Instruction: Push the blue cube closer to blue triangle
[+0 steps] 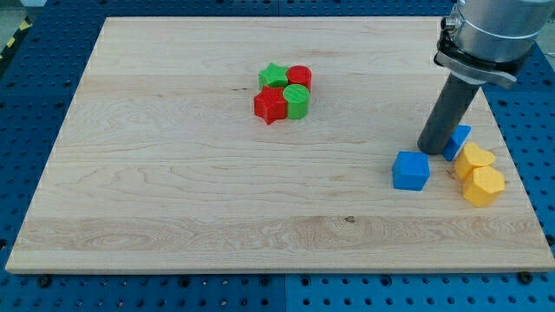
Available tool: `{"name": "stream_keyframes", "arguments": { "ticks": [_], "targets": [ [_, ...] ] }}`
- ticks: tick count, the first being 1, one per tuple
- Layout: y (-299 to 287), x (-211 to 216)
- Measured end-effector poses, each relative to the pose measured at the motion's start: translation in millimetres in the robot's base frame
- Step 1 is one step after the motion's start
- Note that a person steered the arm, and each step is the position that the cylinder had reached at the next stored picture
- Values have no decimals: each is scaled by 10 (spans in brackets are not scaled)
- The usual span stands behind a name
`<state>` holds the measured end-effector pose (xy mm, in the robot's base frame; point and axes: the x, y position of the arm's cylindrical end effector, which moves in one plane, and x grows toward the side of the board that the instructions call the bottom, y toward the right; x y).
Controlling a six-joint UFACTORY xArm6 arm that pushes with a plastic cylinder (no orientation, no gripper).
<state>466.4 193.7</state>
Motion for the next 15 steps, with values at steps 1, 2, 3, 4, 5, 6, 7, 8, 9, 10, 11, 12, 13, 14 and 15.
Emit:
{"name": "stream_keyframes", "arguments": {
  "ticks": [1,2,3,4,5,6,7,8,9,10,11,12,13,14,15],
  "targets": [
    [-61,-127],
    [-715,-137],
    [-1451,-137],
    [-1610,333],
    [-1340,792],
    [-904,839],
    [-531,808],
    [-435,776],
    [-466,734],
    [-481,589],
    [-481,423],
    [-508,279],
    [-692,304],
    [-671,401],
    [-502,401]
  ]
}}
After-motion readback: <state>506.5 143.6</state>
